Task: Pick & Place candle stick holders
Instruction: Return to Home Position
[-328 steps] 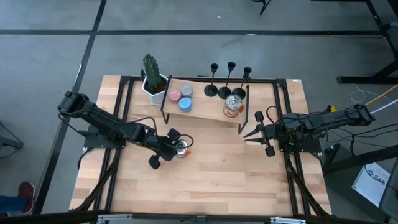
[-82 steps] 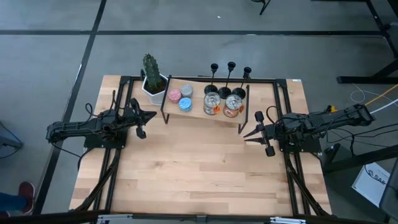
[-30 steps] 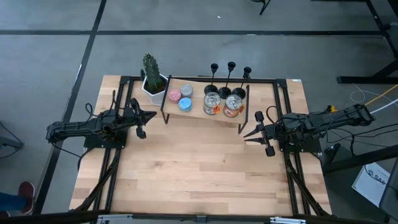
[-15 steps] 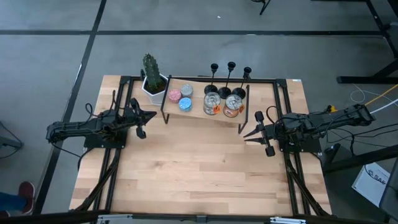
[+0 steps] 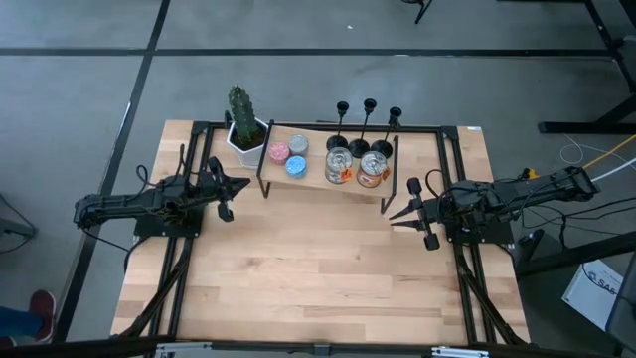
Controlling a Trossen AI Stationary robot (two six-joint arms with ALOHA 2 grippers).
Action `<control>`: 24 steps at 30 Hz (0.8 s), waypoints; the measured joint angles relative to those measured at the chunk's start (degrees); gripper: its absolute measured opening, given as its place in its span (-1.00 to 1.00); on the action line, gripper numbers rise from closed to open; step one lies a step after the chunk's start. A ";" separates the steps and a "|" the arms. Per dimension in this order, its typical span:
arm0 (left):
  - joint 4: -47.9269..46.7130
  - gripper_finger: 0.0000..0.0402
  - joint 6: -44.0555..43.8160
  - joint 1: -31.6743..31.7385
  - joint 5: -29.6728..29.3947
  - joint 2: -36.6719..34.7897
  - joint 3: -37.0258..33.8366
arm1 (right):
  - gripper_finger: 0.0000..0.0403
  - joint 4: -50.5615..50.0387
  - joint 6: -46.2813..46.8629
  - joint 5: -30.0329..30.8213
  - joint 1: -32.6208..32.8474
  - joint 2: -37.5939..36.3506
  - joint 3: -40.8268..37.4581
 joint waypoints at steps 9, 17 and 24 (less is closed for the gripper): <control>0.00 -0.97 0.00 0.00 -0.02 -0.01 0.00 | -0.68 0.02 0.00 0.00 0.02 0.01 0.00; 0.00 -0.94 0.00 0.00 0.00 0.00 0.00 | -0.68 0.02 -0.02 0.00 0.00 0.00 0.00; -0.01 -0.96 0.00 0.00 -0.01 -0.01 0.00 | -0.68 0.02 -0.01 0.00 0.00 0.00 0.00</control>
